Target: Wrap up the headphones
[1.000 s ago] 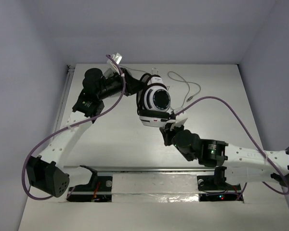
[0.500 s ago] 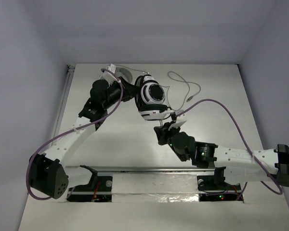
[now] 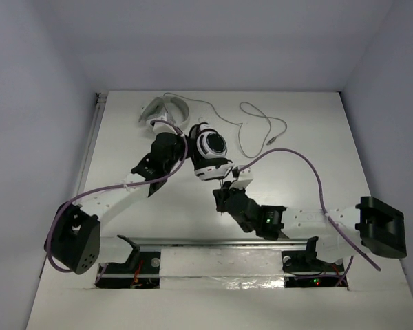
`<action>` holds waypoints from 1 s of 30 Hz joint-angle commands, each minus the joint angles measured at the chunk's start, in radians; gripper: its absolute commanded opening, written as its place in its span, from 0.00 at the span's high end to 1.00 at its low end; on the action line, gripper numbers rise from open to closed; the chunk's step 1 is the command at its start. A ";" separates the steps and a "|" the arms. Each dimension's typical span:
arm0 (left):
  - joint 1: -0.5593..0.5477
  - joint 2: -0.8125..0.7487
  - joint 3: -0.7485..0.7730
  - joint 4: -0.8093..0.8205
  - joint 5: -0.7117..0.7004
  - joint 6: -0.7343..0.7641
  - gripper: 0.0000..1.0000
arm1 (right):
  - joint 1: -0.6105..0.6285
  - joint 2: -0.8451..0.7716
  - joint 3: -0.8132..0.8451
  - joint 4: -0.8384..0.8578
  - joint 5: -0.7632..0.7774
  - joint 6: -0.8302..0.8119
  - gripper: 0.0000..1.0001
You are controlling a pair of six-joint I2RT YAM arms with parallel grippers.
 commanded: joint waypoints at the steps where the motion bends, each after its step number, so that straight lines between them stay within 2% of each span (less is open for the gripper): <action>1: -0.017 0.044 -0.023 0.035 -0.419 0.037 1.00 | 0.037 0.031 0.071 0.071 -0.074 -0.016 1.00; 7: -0.117 0.116 -0.068 0.026 -0.497 0.073 1.00 | 0.037 0.055 0.121 -0.065 -0.038 0.020 0.93; 10: -0.137 0.179 -0.065 0.027 -0.490 0.077 1.00 | 0.037 0.027 0.127 -0.157 -0.007 0.060 0.78; 11: -0.137 0.213 -0.059 0.030 -0.485 0.081 1.00 | 0.037 0.013 0.124 -0.203 -0.002 0.069 0.68; 13: -0.137 0.243 -0.052 0.033 -0.477 0.085 1.00 | 0.037 -0.048 0.115 -0.242 -0.004 0.083 0.55; 14: -0.146 0.271 -0.046 0.041 -0.464 0.088 1.00 | 0.037 -0.074 0.117 -0.259 -0.004 0.083 0.44; 18: -0.146 0.316 -0.034 0.058 -0.462 0.097 1.00 | 0.037 -0.217 0.146 -0.426 0.010 0.065 0.21; 19: -0.146 0.322 -0.031 0.055 -0.462 0.100 1.00 | 0.037 -0.279 0.160 -0.452 0.016 0.057 0.19; 20: -0.146 0.329 -0.022 0.056 -0.464 0.102 1.00 | 0.037 -0.309 0.166 -0.476 0.024 0.053 0.12; 26: -0.155 0.345 0.018 0.026 -0.462 0.130 1.00 | 0.037 -0.580 0.213 -0.685 0.130 0.059 0.12; 27: -0.155 0.346 0.021 0.020 -0.462 0.131 0.97 | 0.037 -0.618 0.210 -0.713 0.153 0.054 0.12; 29: -0.155 0.336 0.023 0.003 -0.468 0.139 0.85 | 0.037 -0.686 0.210 -0.743 0.179 0.051 0.11; 30: -0.155 0.328 0.021 -0.003 -0.471 0.140 0.71 | 0.037 -0.735 0.221 -0.779 0.194 0.057 0.11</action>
